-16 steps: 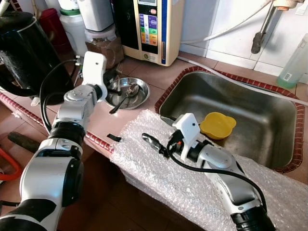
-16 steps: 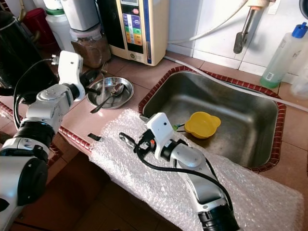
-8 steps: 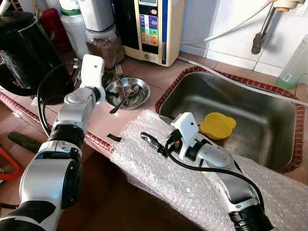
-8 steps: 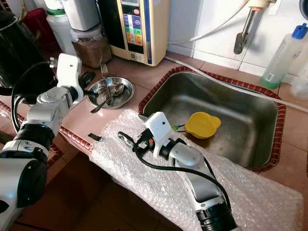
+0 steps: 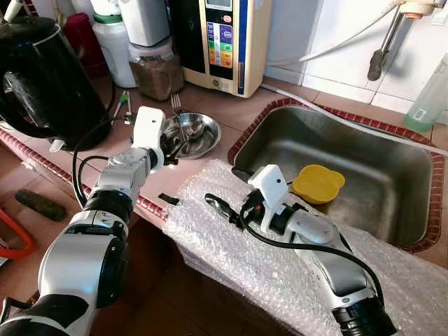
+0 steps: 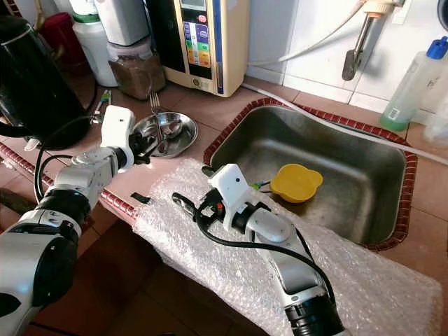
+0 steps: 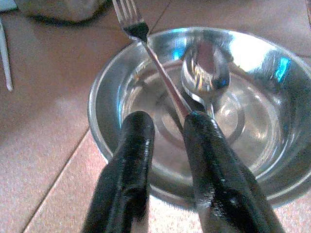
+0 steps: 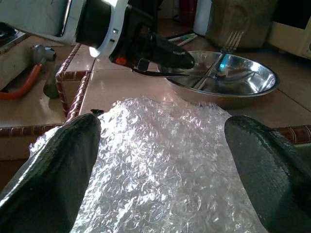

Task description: Kitchen organization

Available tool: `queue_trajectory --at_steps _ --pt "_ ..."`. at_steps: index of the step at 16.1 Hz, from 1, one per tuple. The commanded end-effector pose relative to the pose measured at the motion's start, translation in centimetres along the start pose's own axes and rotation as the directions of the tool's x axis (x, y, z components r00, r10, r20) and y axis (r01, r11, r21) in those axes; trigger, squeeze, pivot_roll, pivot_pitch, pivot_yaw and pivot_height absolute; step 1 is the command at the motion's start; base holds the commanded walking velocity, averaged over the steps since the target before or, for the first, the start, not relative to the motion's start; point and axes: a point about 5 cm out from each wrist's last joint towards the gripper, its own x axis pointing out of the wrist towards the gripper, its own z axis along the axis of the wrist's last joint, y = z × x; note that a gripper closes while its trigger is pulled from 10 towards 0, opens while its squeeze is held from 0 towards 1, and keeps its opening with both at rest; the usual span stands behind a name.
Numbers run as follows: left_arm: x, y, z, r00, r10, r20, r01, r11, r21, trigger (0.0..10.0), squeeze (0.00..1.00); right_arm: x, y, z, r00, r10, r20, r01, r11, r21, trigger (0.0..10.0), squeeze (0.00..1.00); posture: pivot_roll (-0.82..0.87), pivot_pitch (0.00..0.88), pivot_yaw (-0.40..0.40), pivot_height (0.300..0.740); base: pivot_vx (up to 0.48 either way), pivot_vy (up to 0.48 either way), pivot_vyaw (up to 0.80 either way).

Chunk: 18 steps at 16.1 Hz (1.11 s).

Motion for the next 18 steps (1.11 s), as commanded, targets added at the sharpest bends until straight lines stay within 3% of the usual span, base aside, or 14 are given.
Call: queue_trajectory --at_steps 1,5,18 --pt "0.0 0.2 -0.2 1.0 0.003 -0.02 -0.003 1.0 0.012 10.0 1.0 0.1 0.3 0.0 1.0 0.007 0.007 -0.007 1.0 -0.008 10.0 0.0 -0.08 0.017 0.072 0.74 0.0 0.0 0.0" --pt "0.1 -0.2 -0.2 0.995 -0.064 -0.083 0.069 0.996 0.064 10.0 1.0 0.1 0.4 0.0 1.0 0.009 0.004 -0.009 1.0 -0.011 10.0 0.0 -0.08 0.021 0.076 0.74 0.0 0.0 0.0" --pt "-1.0 0.7 1.0 0.965 -0.222 -0.142 0.242 0.959 0.145 10.0 1.0 0.1 0.0 0.1 1.0 0.005 0.001 -0.005 1.0 -0.018 10.0 0.0 -0.07 0.023 0.076 0.74 0.0 0.0 0.0"
